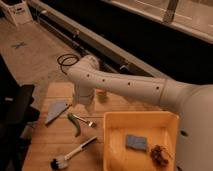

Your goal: Place pepper in paper cup

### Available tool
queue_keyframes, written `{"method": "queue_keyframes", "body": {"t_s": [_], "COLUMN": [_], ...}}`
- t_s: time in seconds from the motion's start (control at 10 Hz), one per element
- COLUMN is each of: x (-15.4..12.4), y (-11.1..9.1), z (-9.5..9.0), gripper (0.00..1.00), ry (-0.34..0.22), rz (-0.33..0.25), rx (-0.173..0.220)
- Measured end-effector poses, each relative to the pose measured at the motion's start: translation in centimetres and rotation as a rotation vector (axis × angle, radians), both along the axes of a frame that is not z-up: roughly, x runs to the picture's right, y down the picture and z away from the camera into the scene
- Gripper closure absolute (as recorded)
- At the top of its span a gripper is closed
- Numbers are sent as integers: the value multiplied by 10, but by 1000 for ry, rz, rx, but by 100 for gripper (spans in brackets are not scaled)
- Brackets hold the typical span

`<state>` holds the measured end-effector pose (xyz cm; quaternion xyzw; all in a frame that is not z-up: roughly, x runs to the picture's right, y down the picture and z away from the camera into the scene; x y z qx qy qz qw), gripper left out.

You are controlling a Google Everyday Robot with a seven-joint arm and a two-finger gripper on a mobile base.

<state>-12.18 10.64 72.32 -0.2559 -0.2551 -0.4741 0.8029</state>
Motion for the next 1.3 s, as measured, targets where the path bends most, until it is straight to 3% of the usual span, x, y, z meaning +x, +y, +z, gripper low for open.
{"method": "queue_keyframes", "body": {"t_s": [0.1,0.3,0.6,1.0,1.3], "x": [-7,-25,-36,-37,-35], "y": [4,16,27,27,41], "z": [6,13,8,9,37], "gripper": [35,35,35,35,35], "ry": [-23,-124,-267,-295,-360], "rz": [-3,-8,-46,-56,-97], "rx": [-12,-39,-45,-52,-83]}}
